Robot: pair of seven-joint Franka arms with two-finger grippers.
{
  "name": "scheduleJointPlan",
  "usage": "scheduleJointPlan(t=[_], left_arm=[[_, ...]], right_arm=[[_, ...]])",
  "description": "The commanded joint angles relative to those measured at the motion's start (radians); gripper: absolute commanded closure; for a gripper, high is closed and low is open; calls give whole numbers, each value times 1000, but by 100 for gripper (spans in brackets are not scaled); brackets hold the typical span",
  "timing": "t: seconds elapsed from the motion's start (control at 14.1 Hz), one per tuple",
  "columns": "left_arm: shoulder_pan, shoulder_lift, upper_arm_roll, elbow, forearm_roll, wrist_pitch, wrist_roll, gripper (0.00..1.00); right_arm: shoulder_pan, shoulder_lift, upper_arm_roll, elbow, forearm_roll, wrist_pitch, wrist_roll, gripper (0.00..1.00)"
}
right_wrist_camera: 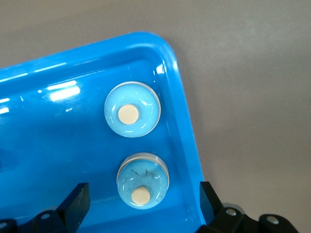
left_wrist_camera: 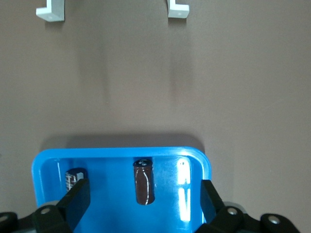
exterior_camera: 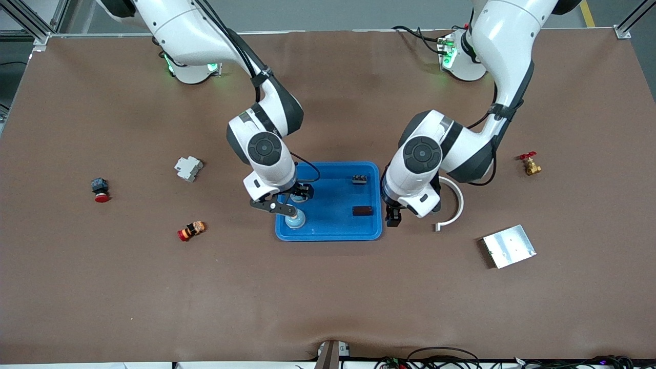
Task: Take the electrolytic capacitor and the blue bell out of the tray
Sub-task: 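Grasp a blue button with the right gripper while the left grasps a capacitor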
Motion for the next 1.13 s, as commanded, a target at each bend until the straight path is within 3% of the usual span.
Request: scheduleJointPlan(t=[0.0, 0.35, 0.71, 1.06], left_arm=[[-18, 48, 13, 56, 21, -5, -68, 0], [-57, 137, 24, 145, 66, -19, -131, 0], [-184, 201, 136, 193, 55, -24, -185, 0], [-212, 261, 139, 248, 55, -22, -219, 0]], right_arm=[[22, 29, -7, 13, -6, 27, 22, 0], [37, 63, -7, 11, -4, 42, 22, 0], [40, 93, -7, 11, -3, 104, 26, 0], [46, 98, -6, 2, -1, 99, 28, 0]])
